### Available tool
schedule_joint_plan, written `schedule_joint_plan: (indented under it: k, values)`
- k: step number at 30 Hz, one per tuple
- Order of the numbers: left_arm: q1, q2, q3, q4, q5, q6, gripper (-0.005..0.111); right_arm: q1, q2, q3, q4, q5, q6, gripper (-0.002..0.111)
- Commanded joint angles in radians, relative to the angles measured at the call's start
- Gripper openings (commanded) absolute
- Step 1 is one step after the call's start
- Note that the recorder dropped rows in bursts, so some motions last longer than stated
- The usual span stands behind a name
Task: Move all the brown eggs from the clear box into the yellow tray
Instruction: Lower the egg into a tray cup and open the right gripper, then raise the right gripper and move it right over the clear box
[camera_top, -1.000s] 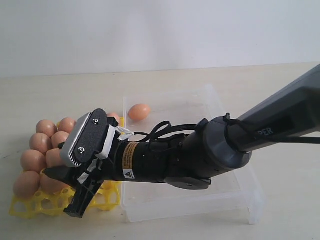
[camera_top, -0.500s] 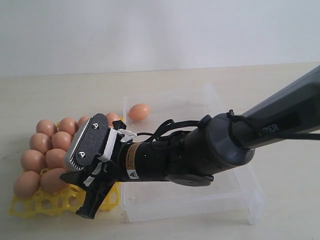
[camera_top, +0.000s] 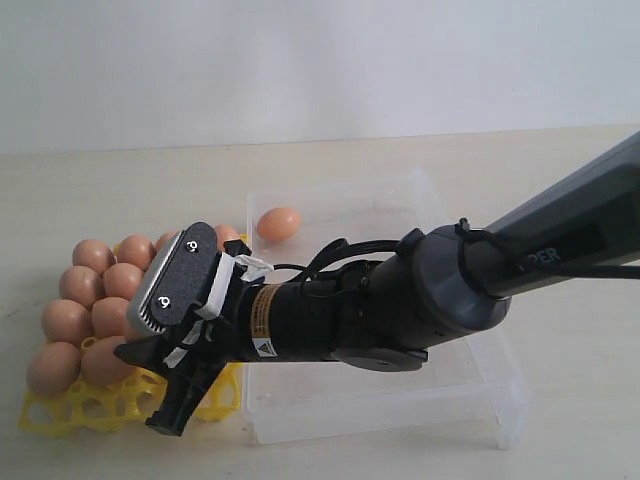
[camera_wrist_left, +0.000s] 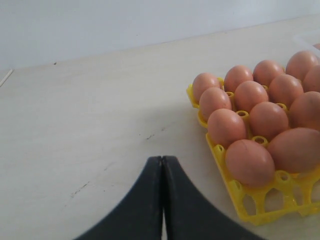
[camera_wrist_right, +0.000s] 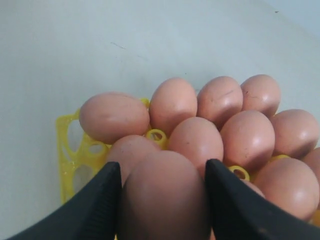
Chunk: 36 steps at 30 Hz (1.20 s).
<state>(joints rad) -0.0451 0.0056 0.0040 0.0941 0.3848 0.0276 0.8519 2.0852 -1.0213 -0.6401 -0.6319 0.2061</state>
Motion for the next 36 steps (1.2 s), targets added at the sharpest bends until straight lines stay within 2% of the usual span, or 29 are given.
schedule_joint_plan:
  k: [1, 5, 12, 15, 23, 29, 36]
  values:
    - [-0.005, -0.006, -0.004, -0.001, -0.006, -0.005, 0.0, -0.003, -0.012, 0.005, -0.006, -0.044, 0.033, 0.0]
    - [-0.005, -0.006, -0.004, -0.001, -0.006, -0.005, 0.0, -0.003, -0.012, 0.005, -0.013, -0.066, 0.059, 0.005]
    - [-0.005, -0.006, -0.004, -0.001, -0.006, -0.005, 0.0, -0.003, -0.012, 0.005, -0.016, -0.07, 0.082, 0.037]
    - [-0.005, -0.006, -0.004, -0.001, -0.006, -0.005, 0.0, -0.003, -0.012, 0.005, -0.016, -0.07, 0.082, 0.045]
    - [-0.005, -0.006, -0.004, -0.001, -0.006, -0.005, 0.0, -0.003, -0.012, 0.005, -0.016, -0.067, 0.114, 0.048]
    - [-0.005, -0.006, -0.004, -0.001, -0.006, -0.005, 0.0, -0.003, -0.012, 0.005, -0.016, -0.058, 0.124, 0.059]
    - [-0.005, -0.006, -0.004, -0.001, -0.006, -0.005, 0.0, -0.003, -0.013, 0.005, -0.016, -0.058, 0.134, 0.06]
